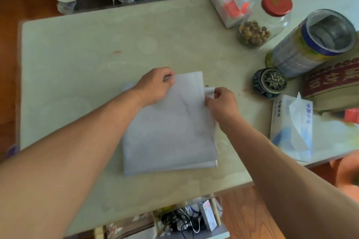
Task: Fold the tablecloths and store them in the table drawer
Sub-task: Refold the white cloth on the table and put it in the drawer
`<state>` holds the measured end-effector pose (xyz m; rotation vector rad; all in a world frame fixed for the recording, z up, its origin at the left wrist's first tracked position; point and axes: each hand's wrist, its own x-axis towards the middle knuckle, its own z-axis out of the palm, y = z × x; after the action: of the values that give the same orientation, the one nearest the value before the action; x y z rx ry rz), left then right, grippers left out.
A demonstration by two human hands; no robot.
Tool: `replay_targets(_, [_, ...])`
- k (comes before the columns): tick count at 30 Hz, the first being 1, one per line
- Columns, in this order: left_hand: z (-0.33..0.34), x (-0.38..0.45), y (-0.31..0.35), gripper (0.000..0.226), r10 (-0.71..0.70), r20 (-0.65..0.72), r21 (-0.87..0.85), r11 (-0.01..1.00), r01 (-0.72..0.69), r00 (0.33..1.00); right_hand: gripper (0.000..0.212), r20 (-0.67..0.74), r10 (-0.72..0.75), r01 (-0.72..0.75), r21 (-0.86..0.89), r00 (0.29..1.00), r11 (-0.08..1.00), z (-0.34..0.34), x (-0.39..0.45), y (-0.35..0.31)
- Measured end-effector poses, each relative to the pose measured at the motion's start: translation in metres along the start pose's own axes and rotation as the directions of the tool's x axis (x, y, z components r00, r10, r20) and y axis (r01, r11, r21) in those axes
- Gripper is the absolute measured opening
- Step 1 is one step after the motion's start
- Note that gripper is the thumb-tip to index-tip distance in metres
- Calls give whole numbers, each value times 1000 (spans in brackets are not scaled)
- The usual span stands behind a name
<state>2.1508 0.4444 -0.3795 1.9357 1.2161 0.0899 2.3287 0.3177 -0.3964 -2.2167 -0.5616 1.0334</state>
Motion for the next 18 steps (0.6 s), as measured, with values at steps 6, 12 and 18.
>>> replay_targets(6, [3,-1,-13,18,79,2,-42,996,-79,997,14,148,-9,2,48,989,999,10,18,-20])
replay_targets(12, [40,-5,-6,27,68,-225,360,933,18,972,38,183,81,-120,212,980,970,8,20,-13])
replay_targets(18, [99,-57,-2,70,31,-219,463,883,76,975,68,23,-165,160,-411,986,898,53,-17,-10])
